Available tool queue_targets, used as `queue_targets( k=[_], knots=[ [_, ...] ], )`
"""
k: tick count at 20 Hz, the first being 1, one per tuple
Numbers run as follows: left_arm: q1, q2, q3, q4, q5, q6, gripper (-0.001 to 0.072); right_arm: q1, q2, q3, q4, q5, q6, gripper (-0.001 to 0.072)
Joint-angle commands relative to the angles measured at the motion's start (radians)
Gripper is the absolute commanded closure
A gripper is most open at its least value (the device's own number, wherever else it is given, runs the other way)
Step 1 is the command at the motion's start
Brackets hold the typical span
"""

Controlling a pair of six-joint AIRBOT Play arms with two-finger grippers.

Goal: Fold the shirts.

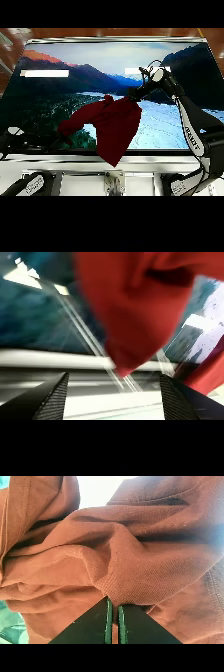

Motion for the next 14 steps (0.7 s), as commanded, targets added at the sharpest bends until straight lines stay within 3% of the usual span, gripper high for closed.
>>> queue_targets(
  k=[1,3,4,8,10,14],
  knots=[
    [-0.13,0.001,-0.004,-0.045,0.116,-0.066,0.0049,0.0,-0.001,0.0,-0.002,0.0,-0.002,0.0648],
    [-0.166,-0.004,-0.004,-0.045,0.161,-0.102,0.0053,0.0,-0.001,0.0,-0.002,0.002,-0.002,0.0648],
    [-0.171,-0.006,-0.004,-0.045,0.181,-0.102,0.0097,0.0,-0.001,0.0,-0.002,0.005,-0.002,0.0648],
    [-0.17,-0.008,-0.001,-0.045,0.184,-0.071,0.067,0.0,-0.001,0.0,-0.002,0.016,-0.01,0.0648],
    [-0.17,-0.002,0.015,-0.044,0.152,-0.028,0.0669,0.0,-0.001,0.0,-0.001,0.022,-0.01,0.0648],
    [-0.169,0.147,0.2,0.008,0.102,-0.03,0.0671,-0.005,0.055,0.001,0.002,0.013,-0.035,0.0648]
  ],
)
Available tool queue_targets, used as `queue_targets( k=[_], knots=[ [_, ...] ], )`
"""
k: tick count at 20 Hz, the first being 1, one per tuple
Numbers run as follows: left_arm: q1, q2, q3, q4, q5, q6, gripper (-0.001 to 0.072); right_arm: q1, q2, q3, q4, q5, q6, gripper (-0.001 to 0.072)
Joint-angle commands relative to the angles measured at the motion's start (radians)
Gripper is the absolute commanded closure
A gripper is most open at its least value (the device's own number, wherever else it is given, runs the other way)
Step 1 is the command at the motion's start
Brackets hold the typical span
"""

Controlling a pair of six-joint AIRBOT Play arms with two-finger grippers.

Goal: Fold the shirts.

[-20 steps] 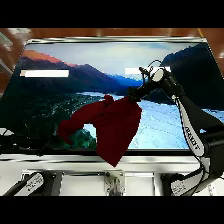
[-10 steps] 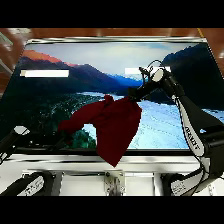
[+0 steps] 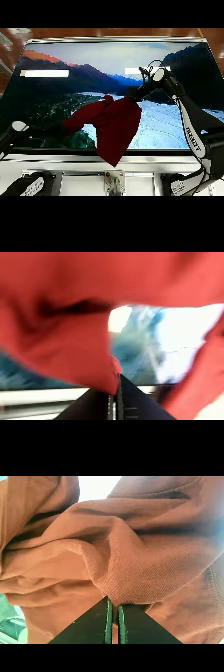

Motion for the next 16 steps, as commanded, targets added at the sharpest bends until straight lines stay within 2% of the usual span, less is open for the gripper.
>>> queue_targets(
  k=[1,5,8,10,13,16],
  knots=[
    [0.003,0.146,0.213,0.089,-0.048,0.013,0.0671,-0.012,0.072,0.013,0.003,-0.01,-0.046,0.0649],
    [0.083,0.322,0.76,0.281,-0.006,0.009,0.0668,-0.082,0.314,0.206,0.004,-0.02,-0.119,0.0649],
    [0.197,0.35,1.154,0.303,0.112,-0.036,0.0669,-0.117,0.522,0.375,0.0,-0.064,-0.117,0.0649],
    [0.271,0.349,1.35,0.303,0.135,-0.071,0.0669,-0.116,0.652,0.448,-0.008,-0.082,-0.116,0.0649],
    [0.347,0.362,1.482,0.307,0.071,-0.081,0.0669,-0.116,0.816,0.481,-0.051,-0.11,-0.053,0.0649],
    [0.391,0.394,1.493,0.307,0.043,-0.08,0.0668,-0.116,0.921,0.481,-0.163,-0.137,0.028,0.0649]
  ],
)
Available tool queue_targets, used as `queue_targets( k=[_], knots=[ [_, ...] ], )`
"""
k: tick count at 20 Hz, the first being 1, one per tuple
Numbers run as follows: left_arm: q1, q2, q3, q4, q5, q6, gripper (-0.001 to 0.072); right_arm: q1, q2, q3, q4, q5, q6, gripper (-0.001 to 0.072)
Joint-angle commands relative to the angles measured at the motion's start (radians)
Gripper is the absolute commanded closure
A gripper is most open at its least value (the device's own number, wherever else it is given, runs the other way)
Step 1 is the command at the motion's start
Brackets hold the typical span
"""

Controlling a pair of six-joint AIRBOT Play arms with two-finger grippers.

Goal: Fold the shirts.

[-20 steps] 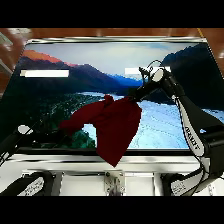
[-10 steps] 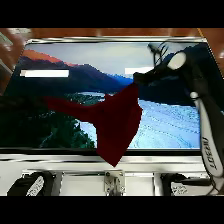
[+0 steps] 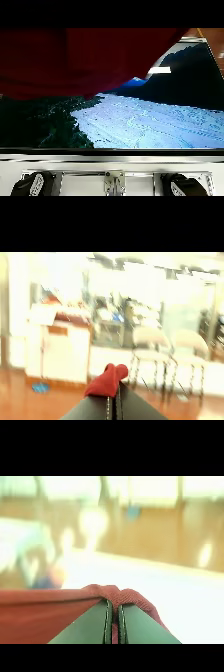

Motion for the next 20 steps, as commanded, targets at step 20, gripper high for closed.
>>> queue_targets(
  k=[20],
  knots=[
    [0.054,-0.039,-0.938,0.02,-0.172,0.037,0.0667,-0.002,-0.509,-0.103,-0.352,0.268,0.146,0.0648]
  ],
)
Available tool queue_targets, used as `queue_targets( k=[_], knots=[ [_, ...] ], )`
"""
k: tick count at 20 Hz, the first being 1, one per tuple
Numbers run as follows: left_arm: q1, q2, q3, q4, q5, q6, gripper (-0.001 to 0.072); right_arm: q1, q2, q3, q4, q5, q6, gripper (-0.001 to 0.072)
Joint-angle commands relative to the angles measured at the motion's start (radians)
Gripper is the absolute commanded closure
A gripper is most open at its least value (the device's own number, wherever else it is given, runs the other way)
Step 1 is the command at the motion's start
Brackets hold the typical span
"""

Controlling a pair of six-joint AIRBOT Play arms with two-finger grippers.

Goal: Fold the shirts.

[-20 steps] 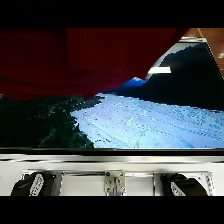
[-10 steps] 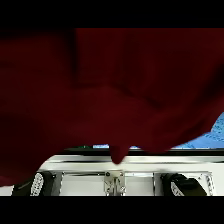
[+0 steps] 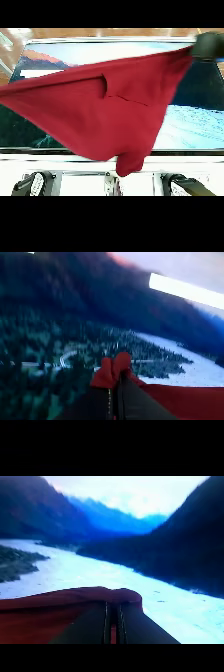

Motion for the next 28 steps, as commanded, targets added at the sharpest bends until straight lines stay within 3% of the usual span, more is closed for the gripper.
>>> queue_targets(
  k=[1,5,7,10,14,15,16,17,18,20,22,23,24,26,28],
  knots=[
    [0.0,-0.076,-0.317,-0.048,0.262,0.005,0.0667,-0.001,-0.256,-0.045,-0.002,-0.181,0.026,0.0649],
    [-0.008,-0.296,-0.391,-0.264,0.505,0.01,0.0667,-0.002,-0.484,-0.045,0.034,-0.414,0.124,0.0648],
    [-0.05,-0.401,-0.391,-0.346,0.573,0.076,0.0666,-0.001,-0.55,-0.045,0.061,-0.471,0.148,0.0648],
    [-0.172,-0.537,-0.391,-0.381,0.627,0.157,0.0666,-0.001,-0.624,-0.045,0.093,-0.478,0.187,0.0648],
    [-0.301,-0.678,-0.39,-0.382,0.628,0.107,0.0664,-0.001,-0.679,-0.045,0.24,-0.406,0.195,0.0624],
    [-0.297,-0.686,-0.382,-0.38,0.591,0.069,0.0624,-0.002,-0.67,-0.044,0.253,-0.403,0.193,0.0433],
    [-0.275,-0.685,-0.366,-0.38,0.538,0.063,0.042,-0.011,-0.648,-0.044,0.264,-0.383,0.161,0.0102],
    [-0.233,-0.685,-0.332,-0.376,0.446,0.053,0.0058,-0.027,-0.616,-0.042,0.259,-0.347,0.103,0.0058],
    [-0.17,-0.685,-0.282,-0.358,0.322,0.04,-0.0008,-0.053,-0.573,-0.039,0.235,-0.287,0.039,0.0058],
    [-0.038,-0.685,-0.181,-0.291,0.072,0.041,-0.0006,-0.123,-0.481,-0.039,0.109,-0.126,-0.045,0.0058],
    [0.073,-0.671,-0.13,-0.204,-0.147,0.048,0.0025,-0.209,-0.414,-0.047,-0.037,0.092,-0.053,0.0067],
    [0.108,-0.651,-0.14,-0.152,-0.21,0.069,0.0067,-0.254,-0.396,-0.065,-0.047,0.181,-0.077,0.012],
    [0.129,-0.618,-0.177,-0.108,-0.218,0.077,0.0067,-0.301,-0.379,-0.1,-0.017,0.251,-0.098,0.0231],
    [0.138,-0.538,-0.31,-0.093,-0.18,0.102,0.0065,-0.375,-0.339,-0.212,0.092,0.271,-0.109,0.023],
    [0.109,-0.473,-0.509,-0.147,-0.129,0.127,0.0038,-0.415,-0.295,-0.366,0.235,0.181,-0.109,0.0204]
  ],
)
